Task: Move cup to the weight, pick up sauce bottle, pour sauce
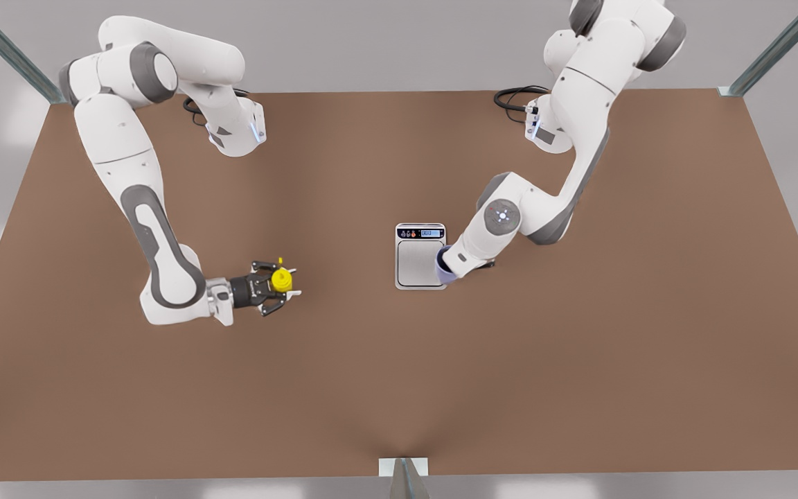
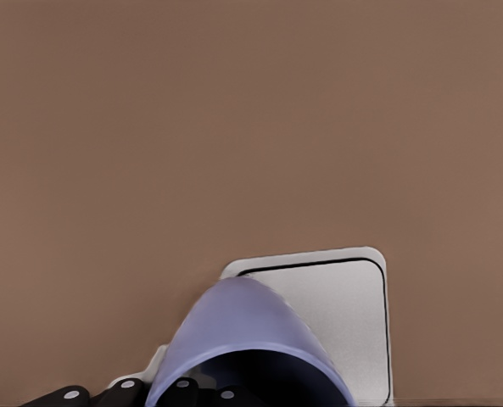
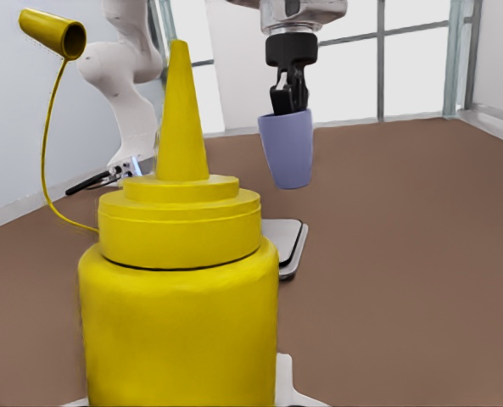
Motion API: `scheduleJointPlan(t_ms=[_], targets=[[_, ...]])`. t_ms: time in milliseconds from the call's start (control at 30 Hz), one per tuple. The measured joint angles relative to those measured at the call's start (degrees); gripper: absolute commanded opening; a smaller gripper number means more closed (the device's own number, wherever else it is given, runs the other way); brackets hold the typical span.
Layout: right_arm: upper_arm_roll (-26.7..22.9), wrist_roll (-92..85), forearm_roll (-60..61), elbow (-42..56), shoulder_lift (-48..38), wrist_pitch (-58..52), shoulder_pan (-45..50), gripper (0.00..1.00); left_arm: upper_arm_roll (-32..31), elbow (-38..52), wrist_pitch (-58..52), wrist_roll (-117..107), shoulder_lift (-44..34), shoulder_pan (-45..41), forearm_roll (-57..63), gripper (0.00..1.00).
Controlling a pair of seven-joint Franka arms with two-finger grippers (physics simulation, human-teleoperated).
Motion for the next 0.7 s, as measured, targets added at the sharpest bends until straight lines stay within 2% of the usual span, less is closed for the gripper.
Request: scheduleJointPlan(t_ms=[133,500,533,567,700], targets=[[0.1,3.5,3.1,0.2,-0.1,0.4,3.6,0.43,-1.8,0.0,0.6,-0.2,2.2,-0.1,-0.2,0.21],[0.1,1.8,5.4,2.2,1.5,0.1,3.4,0.43,-4.0,0.0,3.2,-0.1,4.6,-1.8,-0.3,0.21],[0.1,1.3,5.5,2.3,2.3,0.2,3.4,0.43,-4.0,0.0,3.2,-0.1,4.6,-1.8,-0.4,0.46],[0.1,1.2,5.5,2.5,2.5,0.2,3.3,0.43,-4.0,0.1,3.2,0.4,4.6,-1.8,-1.2,1.0],[0.1,1.2,5.9,3.5,3.6,0.2,3.7,0.44,-4.0,0.1,3.4,1.3,4.6,-1.7,-8.6,1.0]])
